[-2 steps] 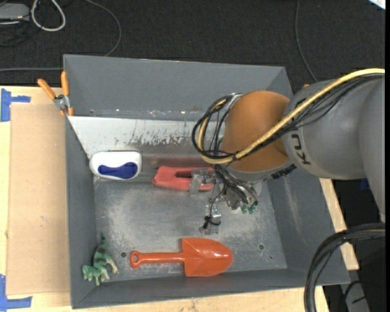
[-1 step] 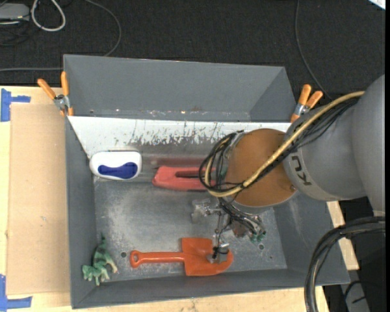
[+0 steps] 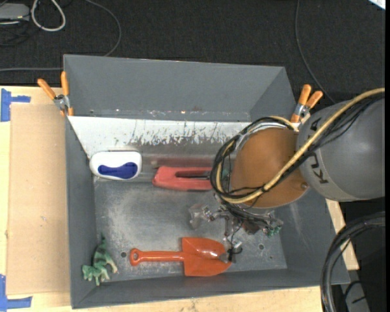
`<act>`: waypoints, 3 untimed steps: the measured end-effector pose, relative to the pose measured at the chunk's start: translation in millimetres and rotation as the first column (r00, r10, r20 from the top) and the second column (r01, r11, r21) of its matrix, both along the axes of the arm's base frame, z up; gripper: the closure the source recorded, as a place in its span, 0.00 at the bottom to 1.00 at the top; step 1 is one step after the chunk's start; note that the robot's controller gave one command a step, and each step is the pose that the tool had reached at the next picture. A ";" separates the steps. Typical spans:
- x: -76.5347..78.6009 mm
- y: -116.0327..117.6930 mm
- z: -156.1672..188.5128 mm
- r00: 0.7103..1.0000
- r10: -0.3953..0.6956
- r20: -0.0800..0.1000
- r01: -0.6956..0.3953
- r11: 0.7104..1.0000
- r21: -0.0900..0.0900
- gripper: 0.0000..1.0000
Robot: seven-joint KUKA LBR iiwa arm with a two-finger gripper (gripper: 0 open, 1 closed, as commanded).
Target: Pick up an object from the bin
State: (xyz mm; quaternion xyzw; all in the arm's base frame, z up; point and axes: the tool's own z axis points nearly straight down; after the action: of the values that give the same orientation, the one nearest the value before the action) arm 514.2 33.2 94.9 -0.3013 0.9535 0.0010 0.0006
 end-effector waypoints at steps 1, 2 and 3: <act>-8.3 35.2 -22.3 0.943 -0.332 -0.015 0.331 0.943 -0.009 0.00; 1.1 16.7 -23.6 1.000 -0.001 -0.003 0.001 1.000 -0.001 0.00; -5.1 35.6 -25.7 0.946 -0.324 -0.015 0.324 0.946 -0.007 0.00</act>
Offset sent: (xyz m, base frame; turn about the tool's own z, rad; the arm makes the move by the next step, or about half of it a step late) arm 0.0023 0.0148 -0.0231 0.0013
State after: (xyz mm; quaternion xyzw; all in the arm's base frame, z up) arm 509.0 68.9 69.2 -0.1407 0.9900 0.0014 -0.0076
